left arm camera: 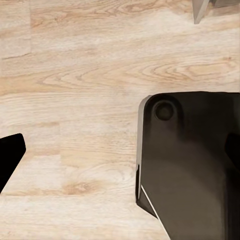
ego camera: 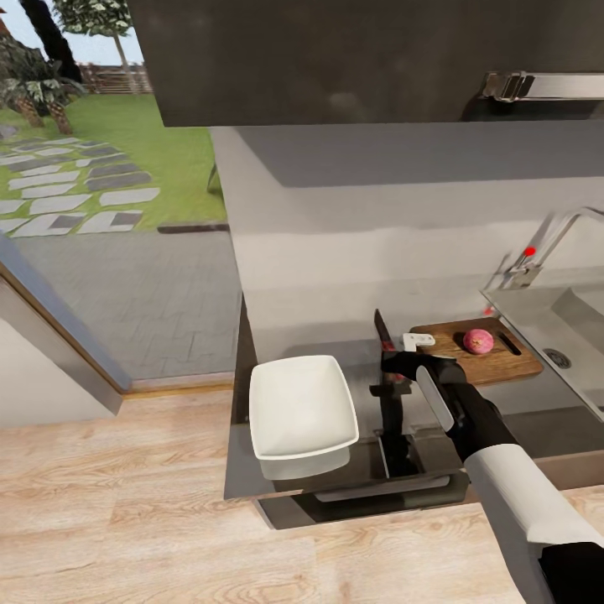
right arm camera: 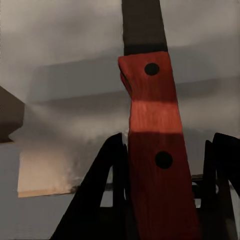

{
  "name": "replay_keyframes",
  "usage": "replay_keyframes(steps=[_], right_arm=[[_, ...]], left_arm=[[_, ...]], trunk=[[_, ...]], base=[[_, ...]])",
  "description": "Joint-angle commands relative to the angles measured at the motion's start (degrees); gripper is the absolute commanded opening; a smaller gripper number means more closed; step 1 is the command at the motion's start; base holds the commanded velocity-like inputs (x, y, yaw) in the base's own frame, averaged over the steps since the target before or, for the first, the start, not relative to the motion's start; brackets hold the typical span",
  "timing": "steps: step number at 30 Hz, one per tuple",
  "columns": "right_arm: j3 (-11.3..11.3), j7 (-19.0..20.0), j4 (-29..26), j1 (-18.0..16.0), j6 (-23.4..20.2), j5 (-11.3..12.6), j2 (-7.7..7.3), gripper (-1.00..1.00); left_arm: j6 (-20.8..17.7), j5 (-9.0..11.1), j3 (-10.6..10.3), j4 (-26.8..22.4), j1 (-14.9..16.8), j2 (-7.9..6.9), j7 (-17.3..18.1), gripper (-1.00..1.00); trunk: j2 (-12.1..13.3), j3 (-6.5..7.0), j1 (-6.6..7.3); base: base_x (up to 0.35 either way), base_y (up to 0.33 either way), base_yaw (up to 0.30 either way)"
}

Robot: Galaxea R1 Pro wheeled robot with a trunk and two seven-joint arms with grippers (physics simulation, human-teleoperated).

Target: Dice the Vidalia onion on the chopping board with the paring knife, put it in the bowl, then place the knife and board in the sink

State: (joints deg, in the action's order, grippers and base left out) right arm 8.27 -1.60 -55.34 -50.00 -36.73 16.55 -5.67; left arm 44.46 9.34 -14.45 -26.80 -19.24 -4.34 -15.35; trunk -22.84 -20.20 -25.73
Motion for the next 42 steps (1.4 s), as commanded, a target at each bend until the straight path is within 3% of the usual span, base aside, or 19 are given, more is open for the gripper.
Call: replay_keyframes(steps=[1,15,42], right_arm=[[0.16,-0.18,2.57,-0.01,-0.36,1.08,-0.05,-1.00],[0.16,-0.23,2.52,-0.01,-0.36,1.20,-0.05,-1.00],[0.16,-0.16,2.51,-0.01,-0.36,1.22,-0.05,-1.00]], left_arm=[[0.10,0.59,-0.49,-0.13,0.00,-0.09,-0.21,1.00],[0.10,0.59,-0.49,-0.10,0.00,-0.12,-0.21,1.00],[0.10,0.58,-0.49,0.15,0.00,-0.09,-0.21,1.00]], trunk=[[-0.08,-0.10,-0.05],[-0.08,0.01,-0.05],[-0.08,2.38,-0.05]], base=[[0.000,0.000,0.000],[0.000,0.000,0.000],[0.000,0.000,0.000]])
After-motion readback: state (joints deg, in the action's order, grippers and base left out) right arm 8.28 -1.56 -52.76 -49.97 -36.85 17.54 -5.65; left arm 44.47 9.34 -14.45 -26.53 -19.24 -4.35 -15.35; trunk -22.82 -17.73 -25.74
